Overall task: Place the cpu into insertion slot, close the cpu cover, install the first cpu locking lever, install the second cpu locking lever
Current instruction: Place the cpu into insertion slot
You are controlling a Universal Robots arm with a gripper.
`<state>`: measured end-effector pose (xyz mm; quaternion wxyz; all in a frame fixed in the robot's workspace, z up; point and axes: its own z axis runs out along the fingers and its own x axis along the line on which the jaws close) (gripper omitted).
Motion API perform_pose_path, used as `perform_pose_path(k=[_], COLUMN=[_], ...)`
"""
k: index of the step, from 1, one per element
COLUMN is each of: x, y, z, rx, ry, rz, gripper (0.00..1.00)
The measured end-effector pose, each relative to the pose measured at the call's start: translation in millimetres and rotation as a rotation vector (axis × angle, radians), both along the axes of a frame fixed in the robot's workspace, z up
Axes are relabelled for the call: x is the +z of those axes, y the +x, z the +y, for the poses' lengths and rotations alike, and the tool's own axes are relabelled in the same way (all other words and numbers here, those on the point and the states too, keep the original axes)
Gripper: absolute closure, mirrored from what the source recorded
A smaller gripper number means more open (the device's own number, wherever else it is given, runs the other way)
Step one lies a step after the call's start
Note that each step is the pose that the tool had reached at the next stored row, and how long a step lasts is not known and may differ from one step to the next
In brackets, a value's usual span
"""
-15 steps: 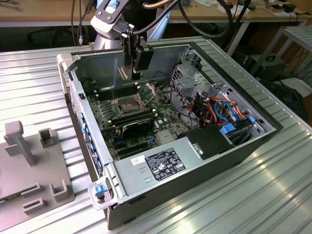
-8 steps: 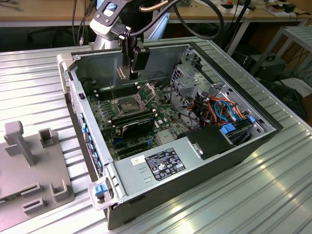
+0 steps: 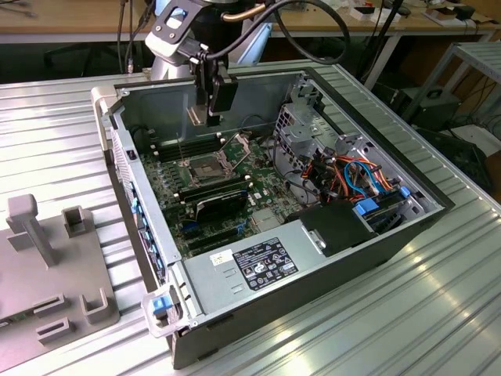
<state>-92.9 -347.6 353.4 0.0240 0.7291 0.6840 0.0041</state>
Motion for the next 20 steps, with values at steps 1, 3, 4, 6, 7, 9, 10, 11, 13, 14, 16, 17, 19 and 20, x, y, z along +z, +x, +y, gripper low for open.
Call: perform_pose_path(k=[1, 3, 4, 6, 7, 9, 10, 11, 13, 14, 16, 17, 19, 20], x=[-0.8, -2.5, -3.3, -6.2, -7.3, -10.3, -13.4, -15.2, -18.2, -19.3, -22.2, -22.7, -22.8, -23.5], y=[0.3, 1.0, 1.4, 2.7, 2.9, 3.4, 4.0, 4.4, 4.9, 5.0, 5.3, 5.3, 5.3, 5.3], z=[1.0, 3.5, 4.8, 9.1, 10.1, 12.9, 15.4, 16.9, 19.3, 20.3, 22.8, 23.0, 23.0, 23.1], rx=[0.0, 0.0, 0.0, 0.0, 0.0, 0.0, 0.0, 0.0, 0.0, 0.0, 0.0, 0.0, 0.0, 0.0], ry=[0.0001, 0.0001, 0.0001, 0.0001, 0.0, 0.0001, 0.0002, 0.0, 0.0001, 0.0001, 0.0001, 0.0003, 0.0001, 0.0001], rz=[-0.0001, -0.0001, -0.0001, 0.0, 0.0, 0.0, -0.0001, 0.0, 0.0, -0.0001, -0.0001, -0.0002, 0.0, 0.0], gripper=[0.45, 0.45, 0.45, 0.45, 0.45, 0.45, 0.45, 0.45, 0.45, 0.45, 0.45, 0.45, 0.45, 0.45])
